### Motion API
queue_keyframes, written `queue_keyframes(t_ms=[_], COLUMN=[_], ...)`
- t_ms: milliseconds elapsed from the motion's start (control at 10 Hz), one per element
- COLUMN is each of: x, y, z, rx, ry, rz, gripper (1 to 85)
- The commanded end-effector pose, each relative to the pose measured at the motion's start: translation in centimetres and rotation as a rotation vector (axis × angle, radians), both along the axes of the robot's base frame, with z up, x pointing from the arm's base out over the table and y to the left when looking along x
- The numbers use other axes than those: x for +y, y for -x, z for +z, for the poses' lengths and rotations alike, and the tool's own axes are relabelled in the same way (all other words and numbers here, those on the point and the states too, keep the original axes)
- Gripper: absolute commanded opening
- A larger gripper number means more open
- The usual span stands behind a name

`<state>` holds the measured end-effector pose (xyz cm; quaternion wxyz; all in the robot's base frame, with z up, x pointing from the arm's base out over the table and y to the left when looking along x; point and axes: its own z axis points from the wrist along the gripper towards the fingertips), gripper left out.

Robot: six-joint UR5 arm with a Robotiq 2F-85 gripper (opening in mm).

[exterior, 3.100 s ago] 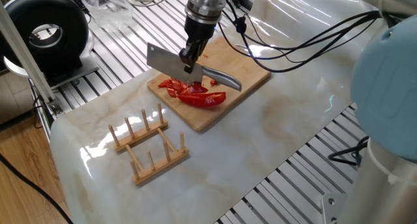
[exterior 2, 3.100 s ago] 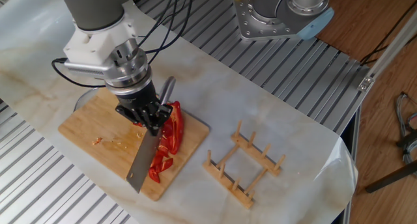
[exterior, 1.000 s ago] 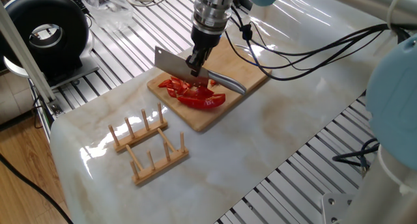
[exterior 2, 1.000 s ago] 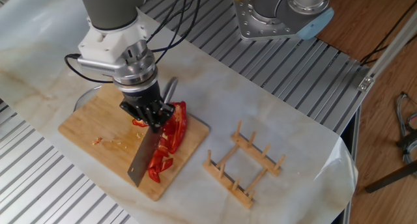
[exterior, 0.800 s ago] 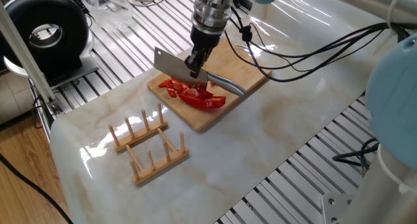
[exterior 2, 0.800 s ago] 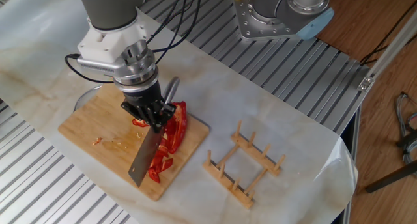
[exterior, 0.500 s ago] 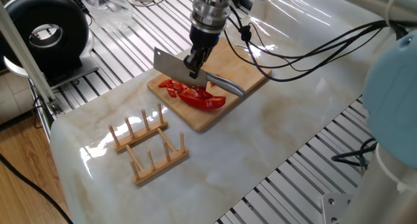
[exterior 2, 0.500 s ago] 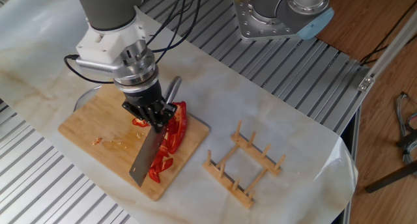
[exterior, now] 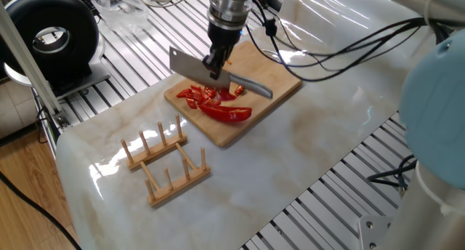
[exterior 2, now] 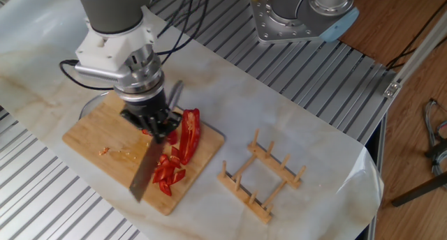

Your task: Chop the chili peppers

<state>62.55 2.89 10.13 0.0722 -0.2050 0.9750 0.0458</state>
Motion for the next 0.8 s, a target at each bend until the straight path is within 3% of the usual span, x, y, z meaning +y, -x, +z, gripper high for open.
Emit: queue_keyframes(t_ms=[0, 200, 300, 400, 500, 600, 700], x=[-1.0, -1.2, -3.2, -4.0, -4.1, -5.5, -2.6], y=[-3.4, -6.0, -7.9, -8.7, -7.5, -6.2, -9.6], z=[0.5, 0.2, 0.7, 1.4, 1.7, 2.4, 1.8], rx=[-0.073, -0.122, -0.168, -0.181, -0.119, -0.041, -0.178], ry=[0.072, 0.094, 0.2, 0.267, 0.282, 0.346, 0.215], rz=[0.049, 0.058, 0.102, 0.137, 0.126, 0.131, 0.191], gripper=[1.3, 1.3, 1.3, 1.3, 1.3, 1.3, 1.3])
